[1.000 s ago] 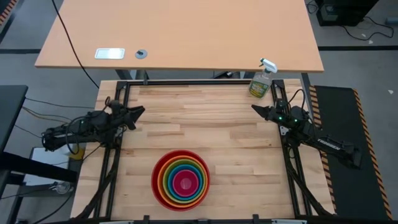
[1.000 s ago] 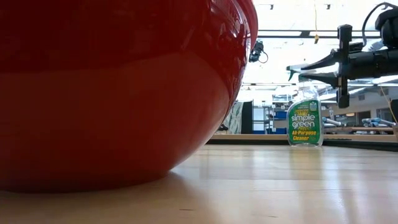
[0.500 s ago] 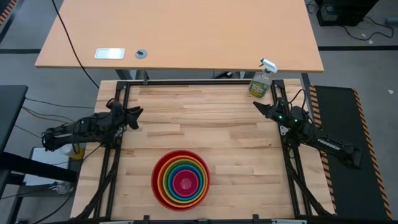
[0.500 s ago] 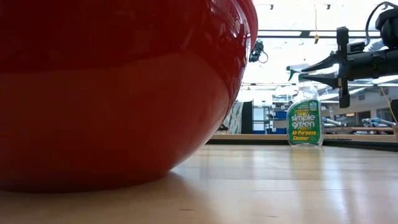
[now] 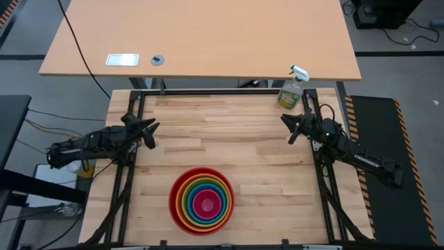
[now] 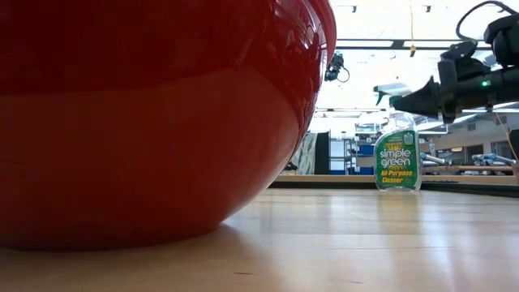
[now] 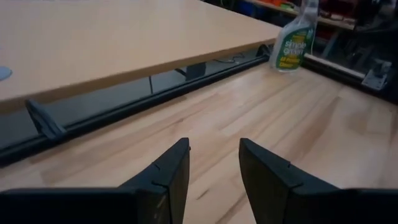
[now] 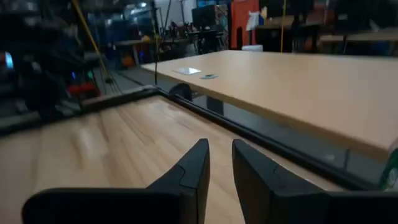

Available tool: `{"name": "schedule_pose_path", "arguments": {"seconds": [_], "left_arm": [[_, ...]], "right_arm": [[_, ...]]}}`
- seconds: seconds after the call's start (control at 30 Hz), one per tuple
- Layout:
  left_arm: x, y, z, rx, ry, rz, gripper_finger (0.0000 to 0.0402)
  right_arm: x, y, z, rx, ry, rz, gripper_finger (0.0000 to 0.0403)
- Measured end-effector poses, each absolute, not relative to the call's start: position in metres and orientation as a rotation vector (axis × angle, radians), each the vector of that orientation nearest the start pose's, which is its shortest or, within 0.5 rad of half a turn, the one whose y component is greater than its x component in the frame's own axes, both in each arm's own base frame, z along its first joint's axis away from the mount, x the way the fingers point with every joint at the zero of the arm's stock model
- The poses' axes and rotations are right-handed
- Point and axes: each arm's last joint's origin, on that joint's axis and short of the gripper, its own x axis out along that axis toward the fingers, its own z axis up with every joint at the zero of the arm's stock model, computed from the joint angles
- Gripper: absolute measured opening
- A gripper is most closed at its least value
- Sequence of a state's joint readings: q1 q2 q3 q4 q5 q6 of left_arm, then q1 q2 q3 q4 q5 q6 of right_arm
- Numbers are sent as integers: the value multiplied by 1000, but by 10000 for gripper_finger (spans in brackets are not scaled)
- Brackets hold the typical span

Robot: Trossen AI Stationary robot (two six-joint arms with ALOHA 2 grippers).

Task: Nest bowls inside each other
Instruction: Return to Home Position

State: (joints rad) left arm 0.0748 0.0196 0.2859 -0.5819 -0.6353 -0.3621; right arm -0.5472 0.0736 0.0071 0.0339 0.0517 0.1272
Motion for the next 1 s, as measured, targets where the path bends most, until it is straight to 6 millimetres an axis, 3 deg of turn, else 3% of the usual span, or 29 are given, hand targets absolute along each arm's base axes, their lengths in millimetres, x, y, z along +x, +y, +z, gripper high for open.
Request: {"name": "schedule_pose_path", "arguments": {"seconds": [1.0], "left_arm": [[62,22,203,-223,189,746,141]], "right_arm": [[86,-54,163,84,8,-600,78]]}}
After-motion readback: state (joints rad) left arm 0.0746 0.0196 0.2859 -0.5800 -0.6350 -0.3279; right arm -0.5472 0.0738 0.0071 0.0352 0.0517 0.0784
